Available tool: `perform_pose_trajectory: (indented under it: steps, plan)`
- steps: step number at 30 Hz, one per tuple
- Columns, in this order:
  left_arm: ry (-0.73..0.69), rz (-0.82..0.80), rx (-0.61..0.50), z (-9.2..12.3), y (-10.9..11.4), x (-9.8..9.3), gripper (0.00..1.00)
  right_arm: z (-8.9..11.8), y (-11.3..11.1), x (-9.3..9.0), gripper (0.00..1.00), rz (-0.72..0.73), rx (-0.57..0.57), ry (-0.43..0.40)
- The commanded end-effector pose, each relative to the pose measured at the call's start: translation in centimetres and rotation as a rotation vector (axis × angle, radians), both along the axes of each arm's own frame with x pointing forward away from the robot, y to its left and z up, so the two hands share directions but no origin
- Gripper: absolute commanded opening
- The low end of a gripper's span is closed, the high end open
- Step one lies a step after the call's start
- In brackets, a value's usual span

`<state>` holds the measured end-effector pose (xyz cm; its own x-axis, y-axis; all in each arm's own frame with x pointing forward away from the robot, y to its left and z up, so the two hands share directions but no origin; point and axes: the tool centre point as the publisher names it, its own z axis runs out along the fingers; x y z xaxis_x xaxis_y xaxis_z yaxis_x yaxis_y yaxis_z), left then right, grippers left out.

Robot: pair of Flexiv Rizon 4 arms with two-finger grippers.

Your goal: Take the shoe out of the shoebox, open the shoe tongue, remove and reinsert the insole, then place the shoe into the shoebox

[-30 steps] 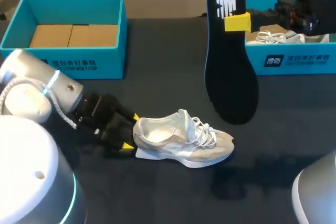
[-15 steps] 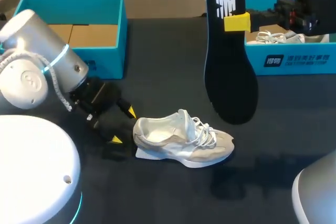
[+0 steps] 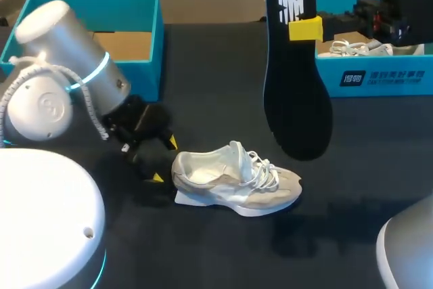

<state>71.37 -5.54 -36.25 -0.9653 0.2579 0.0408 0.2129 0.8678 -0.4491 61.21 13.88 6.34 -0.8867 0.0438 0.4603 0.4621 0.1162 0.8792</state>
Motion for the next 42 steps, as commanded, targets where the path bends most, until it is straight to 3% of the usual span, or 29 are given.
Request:
perform_pose_trajectory:
  steps: [1, 12, 24, 31, 42]
  plan:
    - [-0.115, 0.038, 0.328, 1.0, -1.0, -0.4, 1.00, 0.1, 0.3, 0.3, 0.00, 0.004, -0.004, 0.003]
    - [-0.200, 0.087, 0.463, 1.4, -1.0, -1.1, 1.00, 0.1, 0.3, 0.3, 0.00, 0.004, -0.004, 0.003]
    - [-0.206, 0.088, 0.463, 1.7, -1.9, -1.2, 1.00, 0.1, 0.3, 0.3, 0.00, 0.004, -0.004, 0.003]
    - [-0.228, 0.110, 0.422, 3.5, -2.9, -0.9, 1.00, 0.1, 0.3, 0.3, 0.00, 0.004, -0.004, 0.003]
    - [-0.241, 0.124, 0.357, 5.2, -6.8, 1.4, 1.00, 0.1, 0.3, 0.3, 0.00, 0.004, -0.004, 0.003]
